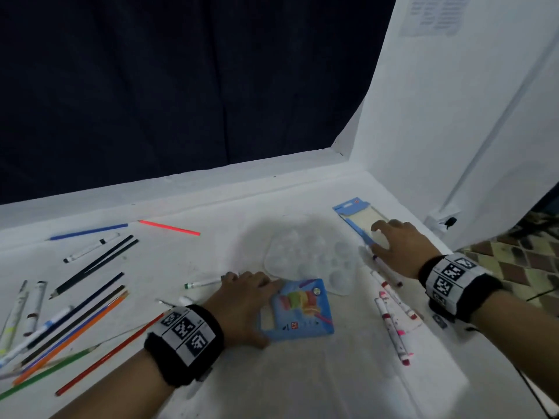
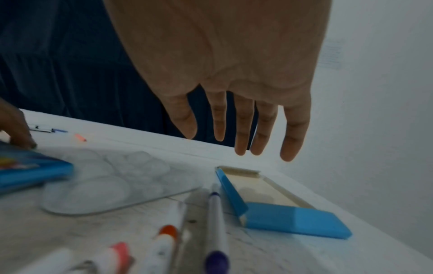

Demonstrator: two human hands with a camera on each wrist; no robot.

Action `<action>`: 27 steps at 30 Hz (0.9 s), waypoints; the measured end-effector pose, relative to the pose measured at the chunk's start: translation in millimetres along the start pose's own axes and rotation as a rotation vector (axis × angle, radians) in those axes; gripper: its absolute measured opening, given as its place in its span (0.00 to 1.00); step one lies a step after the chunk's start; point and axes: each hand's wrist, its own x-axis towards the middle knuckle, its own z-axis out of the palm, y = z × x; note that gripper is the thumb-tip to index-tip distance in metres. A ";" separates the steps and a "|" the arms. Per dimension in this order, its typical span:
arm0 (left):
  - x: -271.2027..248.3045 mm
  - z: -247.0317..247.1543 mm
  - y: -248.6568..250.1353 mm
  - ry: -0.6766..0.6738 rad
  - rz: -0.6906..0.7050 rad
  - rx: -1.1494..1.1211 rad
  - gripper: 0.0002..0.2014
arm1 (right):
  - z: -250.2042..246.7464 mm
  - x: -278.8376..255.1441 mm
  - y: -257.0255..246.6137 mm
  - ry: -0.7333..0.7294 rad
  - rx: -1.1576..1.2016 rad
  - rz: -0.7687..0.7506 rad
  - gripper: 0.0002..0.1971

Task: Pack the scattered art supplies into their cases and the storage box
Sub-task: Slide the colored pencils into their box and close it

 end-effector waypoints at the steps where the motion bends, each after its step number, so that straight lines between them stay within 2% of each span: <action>1: 0.8 -1.6 1.1 0.020 0.010 -0.025 0.52 | 0.8 8.6 3.8 -0.029 -0.030 0.004 0.21; 7: 4.8 -12.7 10.7 0.201 0.003 -0.229 0.54 | 12.1 46.6 20.8 -0.163 -0.087 0.007 0.31; 12: 10.4 -33.5 31.3 0.502 -0.038 -0.547 0.54 | 21.0 62.8 30.9 -0.260 -0.105 -0.052 0.27; 15: 14.0 -45.4 39.6 0.660 -0.101 -0.641 0.57 | 23.6 70.2 36.0 -0.282 -0.099 -0.075 0.25; 18: 12.2 -53.5 46.6 0.769 -0.208 -0.667 0.58 | 31.4 81.3 45.2 -0.291 -0.086 -0.092 0.33; 21: 4.3 -57.6 54.4 0.863 -0.311 -0.701 0.59 | 32.8 85.0 45.2 -0.302 -0.078 -0.092 0.31; 24: -4.6 -52.5 60.8 0.912 -0.393 -0.834 0.58 | 24.9 81.0 38.3 -0.272 -0.044 -0.084 0.29; 27: -11.6 -41.6 65.3 0.903 -0.451 -0.884 0.55 | 13.5 76.6 30.7 -0.183 0.010 -0.115 0.21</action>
